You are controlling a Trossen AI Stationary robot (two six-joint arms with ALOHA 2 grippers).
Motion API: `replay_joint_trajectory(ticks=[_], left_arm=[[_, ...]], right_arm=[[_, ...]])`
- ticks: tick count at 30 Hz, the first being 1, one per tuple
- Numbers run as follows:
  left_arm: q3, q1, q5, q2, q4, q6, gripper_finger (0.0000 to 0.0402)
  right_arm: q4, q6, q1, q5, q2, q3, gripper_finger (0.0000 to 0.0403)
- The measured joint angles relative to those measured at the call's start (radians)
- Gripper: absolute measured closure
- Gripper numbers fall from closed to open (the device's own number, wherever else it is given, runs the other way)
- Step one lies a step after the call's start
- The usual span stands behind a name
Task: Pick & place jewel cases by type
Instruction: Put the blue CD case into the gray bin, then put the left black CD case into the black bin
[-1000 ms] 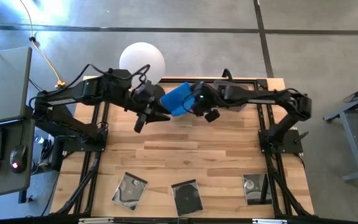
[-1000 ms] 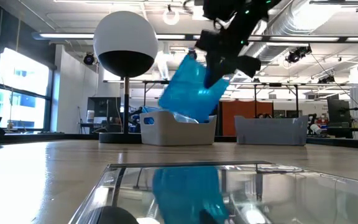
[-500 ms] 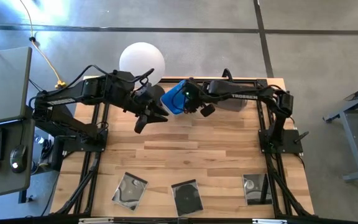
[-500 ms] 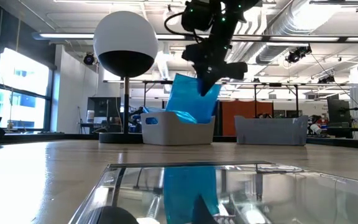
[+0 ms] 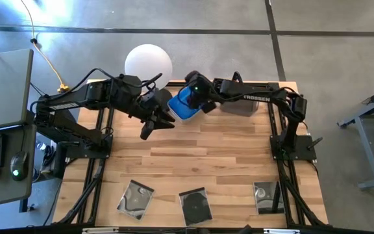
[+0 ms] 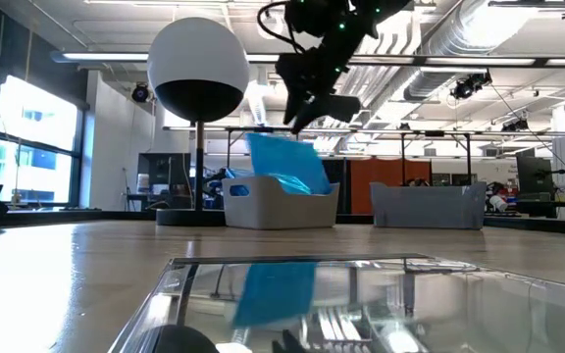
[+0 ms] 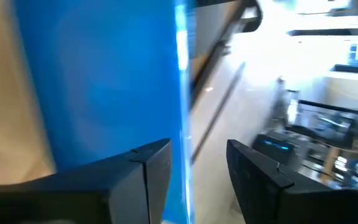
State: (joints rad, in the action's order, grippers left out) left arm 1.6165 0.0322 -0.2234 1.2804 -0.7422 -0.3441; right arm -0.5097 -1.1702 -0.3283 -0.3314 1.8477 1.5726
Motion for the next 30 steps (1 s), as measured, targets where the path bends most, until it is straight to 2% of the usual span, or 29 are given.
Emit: replay_joint_trajectory(ticks=[4, 7, 9, 12, 17, 19, 21, 24, 28, 30], left_arm=[[0.000, 0.000, 0.001, 0.000, -0.020, -0.001, 0.0278], [0.000, 0.000, 0.003, 0.000, -0.058, -0.005, 0.0278], [0.000, -0.002, 0.029, 0.000, -0.095, -0.006, 0.0278], [-0.016, -0.038, 0.131, 0.000, -0.144, -0.019, 0.0278], [-0.066, -0.168, 0.384, 0.000, -0.233, -0.146, 0.0278], [-0.107, -0.241, 0.483, -0.001, -0.237, -0.231, 0.0278], [-0.163, -0.320, 0.524, 0.000, -0.236, -0.323, 0.0278], [-0.281, -0.451, 0.552, 0.000, -0.191, -0.513, 0.0278], [-0.454, -0.635, 0.490, 0.008, -0.075, -0.681, 0.0278], [-0.530, -0.715, 0.493, 0.027, 0.018, -0.771, 0.0278]], right_arm=[[0.042, -0.003, 0.008, -0.068, -0.001, 0.000, 0.0254], [-0.026, 0.052, 0.044, -0.129, -0.018, 0.000, 0.0254], [-0.105, 0.114, 0.080, -0.123, -0.037, 0.000, 0.0254], [-0.237, 0.224, 0.132, -0.011, -0.063, 0.000, 0.0254], [-0.336, 0.383, 0.225, 0.369, -0.102, 0.000, 0.0254], [-0.335, 0.401, 0.261, 0.465, -0.103, 0.000, 0.0254], [-0.335, 0.410, 0.293, 0.506, -0.101, 0.000, 0.0254], [-0.330, 0.411, 0.330, 0.500, -0.100, 0.000, 0.0254], [-0.357, 0.411, 0.364, 0.500, -0.097, 0.000, 0.0254], [-0.392, 0.407, 0.372, 0.497, -0.097, 0.000, 0.0254]])
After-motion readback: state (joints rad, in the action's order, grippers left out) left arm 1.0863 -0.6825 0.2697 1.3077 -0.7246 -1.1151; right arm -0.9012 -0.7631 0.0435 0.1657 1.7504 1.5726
